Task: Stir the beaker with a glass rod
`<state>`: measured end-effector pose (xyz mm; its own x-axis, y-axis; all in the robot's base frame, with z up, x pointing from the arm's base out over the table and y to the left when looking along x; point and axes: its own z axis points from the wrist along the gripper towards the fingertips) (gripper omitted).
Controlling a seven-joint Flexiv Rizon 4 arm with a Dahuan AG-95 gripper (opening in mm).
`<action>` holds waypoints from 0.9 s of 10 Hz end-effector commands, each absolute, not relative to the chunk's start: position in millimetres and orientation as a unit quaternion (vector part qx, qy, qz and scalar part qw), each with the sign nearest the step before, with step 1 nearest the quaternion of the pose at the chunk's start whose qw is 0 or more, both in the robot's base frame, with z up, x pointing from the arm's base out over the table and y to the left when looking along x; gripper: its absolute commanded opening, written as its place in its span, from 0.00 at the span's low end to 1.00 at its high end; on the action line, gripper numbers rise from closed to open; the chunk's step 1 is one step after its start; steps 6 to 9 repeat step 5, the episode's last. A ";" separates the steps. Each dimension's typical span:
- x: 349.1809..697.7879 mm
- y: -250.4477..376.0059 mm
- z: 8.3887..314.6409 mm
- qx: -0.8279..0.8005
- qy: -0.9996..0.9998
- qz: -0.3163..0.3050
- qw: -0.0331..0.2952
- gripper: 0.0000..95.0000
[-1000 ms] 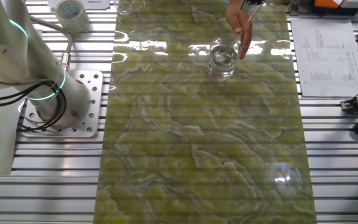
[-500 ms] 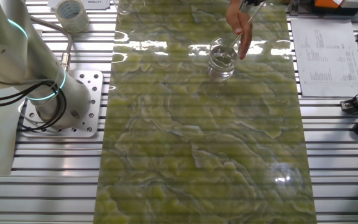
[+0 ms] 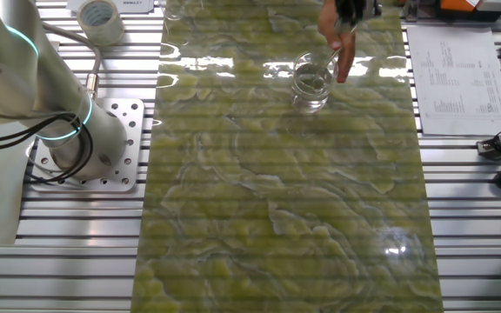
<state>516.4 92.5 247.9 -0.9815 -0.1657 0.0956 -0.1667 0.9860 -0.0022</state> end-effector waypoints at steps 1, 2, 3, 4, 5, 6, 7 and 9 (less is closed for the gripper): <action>530.6 76.0 240.4 0.061 -0.997 0.006 0.054 0.00; 537.4 64.2 236.1 0.055 -0.997 0.007 0.054 0.00; 541.3 57.4 233.1 0.055 -0.997 0.007 0.054 0.00; 544.6 51.6 230.0 0.052 -0.997 0.007 0.055 0.00; 546.3 50.0 227.7 0.050 -0.997 0.008 0.054 0.00; 546.3 50.0 227.7 0.050 -0.997 0.008 0.054 0.00; 546.3 50.0 227.7 0.050 -0.997 0.008 0.054 0.00; 546.3 50.0 227.7 0.050 -0.997 0.008 0.054 0.00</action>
